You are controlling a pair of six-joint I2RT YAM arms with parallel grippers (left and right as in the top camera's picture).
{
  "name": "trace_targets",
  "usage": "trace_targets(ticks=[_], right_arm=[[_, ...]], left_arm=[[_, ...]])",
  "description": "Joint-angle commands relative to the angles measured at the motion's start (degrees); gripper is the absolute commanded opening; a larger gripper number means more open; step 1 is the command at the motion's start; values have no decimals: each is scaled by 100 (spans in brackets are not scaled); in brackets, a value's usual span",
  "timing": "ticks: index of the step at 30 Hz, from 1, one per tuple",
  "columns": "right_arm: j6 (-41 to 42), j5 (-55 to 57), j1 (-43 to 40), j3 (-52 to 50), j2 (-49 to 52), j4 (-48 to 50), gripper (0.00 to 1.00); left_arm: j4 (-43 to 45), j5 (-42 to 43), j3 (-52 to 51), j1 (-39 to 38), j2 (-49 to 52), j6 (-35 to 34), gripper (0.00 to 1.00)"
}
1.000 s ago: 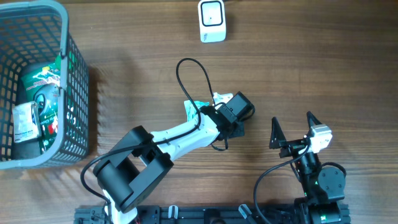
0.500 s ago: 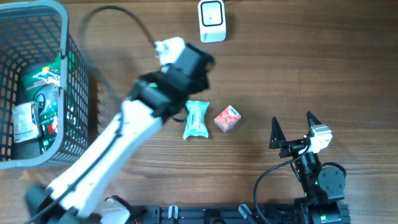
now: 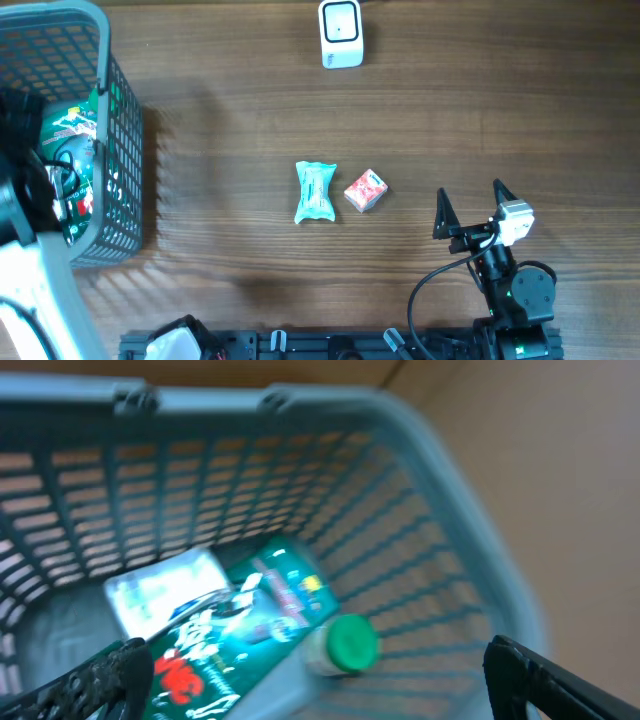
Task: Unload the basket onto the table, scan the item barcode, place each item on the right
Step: 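Reach the left gripper into the basket and grasp the green snack bag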
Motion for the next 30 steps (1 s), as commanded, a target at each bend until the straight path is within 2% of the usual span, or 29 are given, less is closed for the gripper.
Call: trace_targets(ticks=[1,8,17,21,22,23,24,25,26,27,30], right_arm=[[-55,-4,22,-4,-26,15,100],[-55,-2,22,-4,-26,13,100],[-55,-4,22,-4,-26,15,100],[-57,-4,22,-4,-26,15,100],[-55,-4,22,-4,-26,15,100],[-55,-4,22,-4,-26,15,100],[-55,-4,22,-4,-26,15,100],[-57,-4,22,-4,-26,15,100],[-55,-4,22,-4,-26,15,100],[-57,-4,22,-4,-26,15,100],[-57,-4,22,-4,-26,15,100]], left_arm=[[-293,463,46,448,931,9,100],[-271,769,46,533,3320,916,100],[144,1228,44,529,4933,2142,100],[146,1121,4,533,5362,2149,100],[155,1121,-59,533,5438,2149,88],[168,1123,-157,533,5523,2146,71],[170,1126,-238,533,5584,2146,63],[142,1128,-278,533,5641,2140,69],[57,1128,-278,533,5654,2124,93],[39,1167,-269,533,5606,2129,100],[85,1185,-254,531,5405,2330,100]])
